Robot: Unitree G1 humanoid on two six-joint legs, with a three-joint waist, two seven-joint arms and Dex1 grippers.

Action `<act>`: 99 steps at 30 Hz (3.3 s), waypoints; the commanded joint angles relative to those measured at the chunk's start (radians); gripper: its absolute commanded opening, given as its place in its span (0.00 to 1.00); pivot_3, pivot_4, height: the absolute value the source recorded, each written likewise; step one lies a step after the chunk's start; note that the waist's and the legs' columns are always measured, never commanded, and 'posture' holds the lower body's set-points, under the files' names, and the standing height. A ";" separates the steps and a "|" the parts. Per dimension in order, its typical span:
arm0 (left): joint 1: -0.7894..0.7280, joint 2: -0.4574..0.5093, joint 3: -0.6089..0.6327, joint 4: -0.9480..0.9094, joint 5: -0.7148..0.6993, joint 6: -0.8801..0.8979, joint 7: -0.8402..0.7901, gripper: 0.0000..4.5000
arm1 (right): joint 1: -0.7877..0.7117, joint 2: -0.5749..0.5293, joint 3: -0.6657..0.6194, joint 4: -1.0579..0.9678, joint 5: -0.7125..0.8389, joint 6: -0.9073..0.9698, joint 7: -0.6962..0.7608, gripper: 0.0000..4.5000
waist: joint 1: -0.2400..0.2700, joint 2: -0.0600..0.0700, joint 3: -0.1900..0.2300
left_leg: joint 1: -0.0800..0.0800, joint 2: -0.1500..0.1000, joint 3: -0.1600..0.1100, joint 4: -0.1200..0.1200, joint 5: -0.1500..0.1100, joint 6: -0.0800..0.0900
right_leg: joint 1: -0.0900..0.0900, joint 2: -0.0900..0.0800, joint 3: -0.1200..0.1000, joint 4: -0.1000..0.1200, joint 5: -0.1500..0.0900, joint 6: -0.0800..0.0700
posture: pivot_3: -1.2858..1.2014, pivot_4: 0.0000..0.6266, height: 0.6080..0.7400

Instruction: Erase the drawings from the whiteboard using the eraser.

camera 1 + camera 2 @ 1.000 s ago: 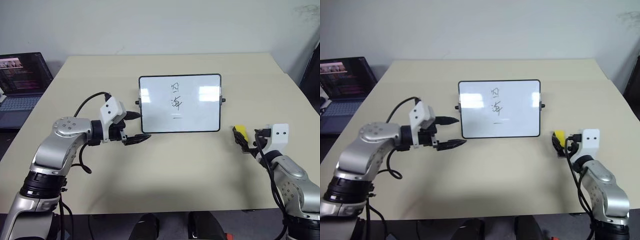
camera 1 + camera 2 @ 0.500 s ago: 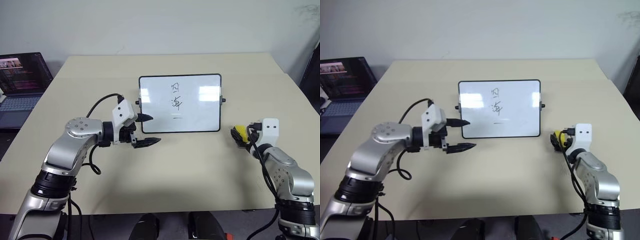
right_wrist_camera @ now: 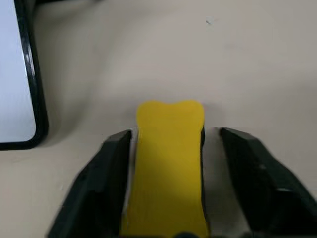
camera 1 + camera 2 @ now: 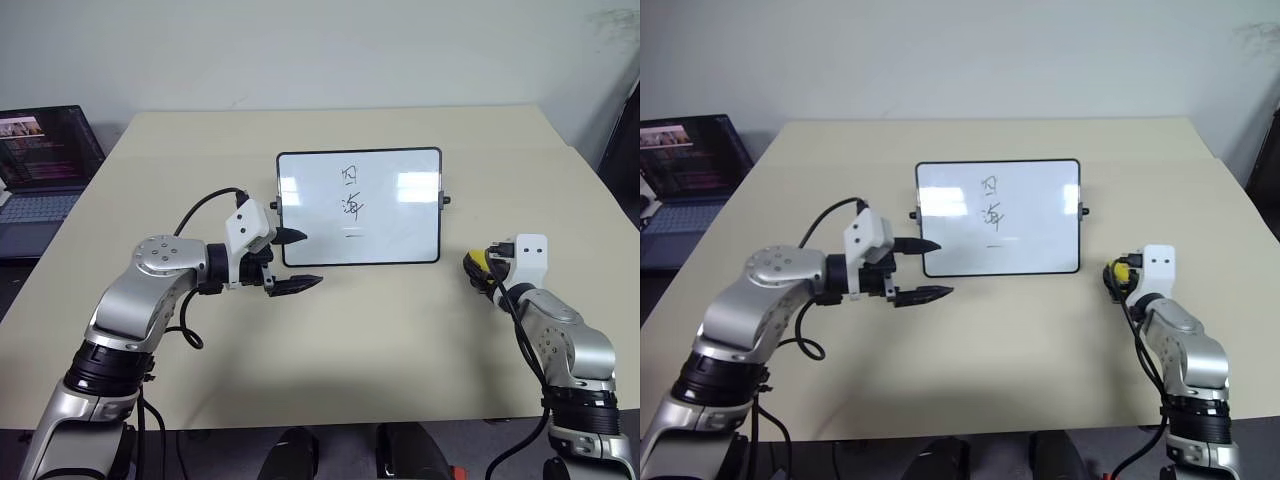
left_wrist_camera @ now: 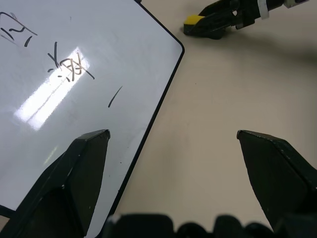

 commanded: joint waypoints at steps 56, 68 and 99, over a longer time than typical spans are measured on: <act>-0.009 0.012 0.132 -0.024 0.023 0.168 0.256 1.00 | -0.669 0.280 0.384 0.592 -0.412 -0.592 0.094 0.27 | -0.032 -0.002 -0.001 | -0.001 0.001 0.003 0.001 0.002 -0.004 | -0.005 0.000 0.003 0.003 0.001 0.000 | 0.52 0.24 1.00; -0.042 -0.007 0.135 0.030 0.053 0.141 0.299 1.00 | -0.715 0.294 0.439 0.667 -0.472 -0.557 0.130 0.27 | -0.034 -0.002 -0.001 | -0.001 0.000 0.003 0.001 0.002 -0.004 | -0.006 0.000 0.003 0.003 0.001 0.000 | 0.52 0.24 1.00; -0.020 -0.018 0.127 0.003 0.053 0.146 0.295 1.00 | -0.791 0.316 0.419 0.776 -0.488 -0.579 0.080 0.27 | -0.050 -0.002 -0.001 | -0.001 0.001 0.001 0.002 0.002 -0.004 | -0.006 0.000 0.003 0.004 0.002 0.000 | 0.52 0.24 1.00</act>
